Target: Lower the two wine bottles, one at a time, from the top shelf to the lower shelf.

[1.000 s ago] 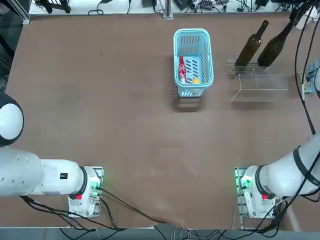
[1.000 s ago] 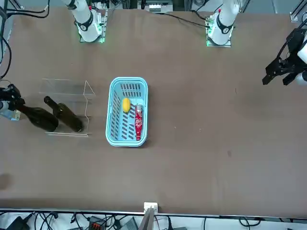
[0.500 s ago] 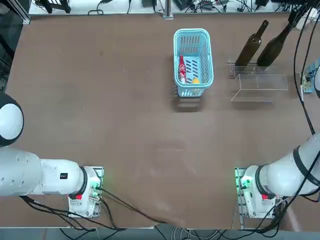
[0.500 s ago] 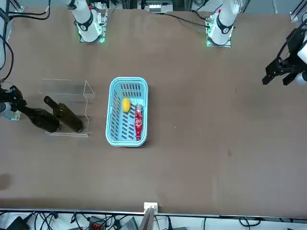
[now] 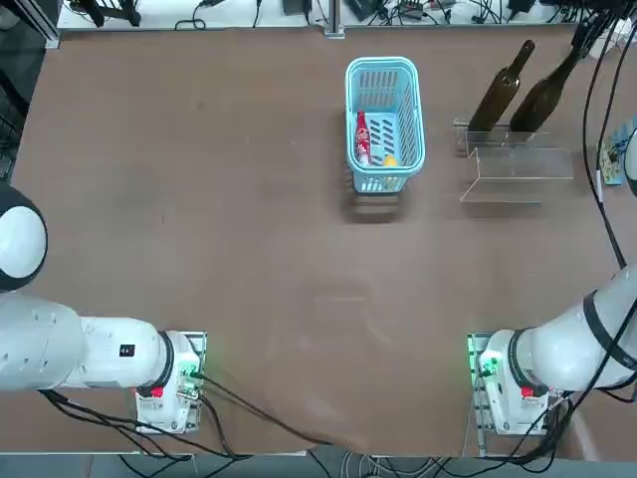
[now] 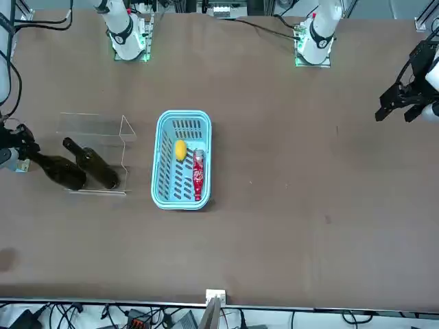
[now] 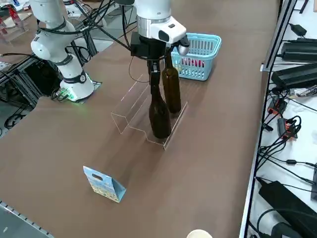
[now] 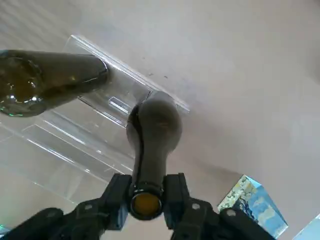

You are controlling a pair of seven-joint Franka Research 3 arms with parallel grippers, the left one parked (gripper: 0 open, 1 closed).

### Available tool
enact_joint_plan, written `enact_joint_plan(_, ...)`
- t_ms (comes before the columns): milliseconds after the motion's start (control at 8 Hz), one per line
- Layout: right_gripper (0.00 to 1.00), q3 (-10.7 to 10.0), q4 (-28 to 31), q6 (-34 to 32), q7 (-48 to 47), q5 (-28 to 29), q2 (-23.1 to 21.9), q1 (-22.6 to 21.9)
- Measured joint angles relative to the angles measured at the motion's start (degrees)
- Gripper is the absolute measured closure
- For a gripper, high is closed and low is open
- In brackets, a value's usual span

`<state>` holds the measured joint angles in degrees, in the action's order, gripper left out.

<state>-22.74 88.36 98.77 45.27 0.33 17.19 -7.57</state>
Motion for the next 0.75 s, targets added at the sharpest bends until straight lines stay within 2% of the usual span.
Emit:
enact_joint_plan(125,0.45,0.0,-0.03,-0.01,0.0,0.0,-0.07,-0.01)
enact_joint_plan(250,0.36,0.0,-0.04,-0.01,0.0,0.0,-0.23,-0.01)
enact_joint_plan(625,0.18,0.0,-0.44,-0.02,0.0,0.0,-0.29,-0.01)
enact_joint_plan(750,0.01,0.0,-1.16,-0.06,0.01,0.0,-0.34,-0.05)
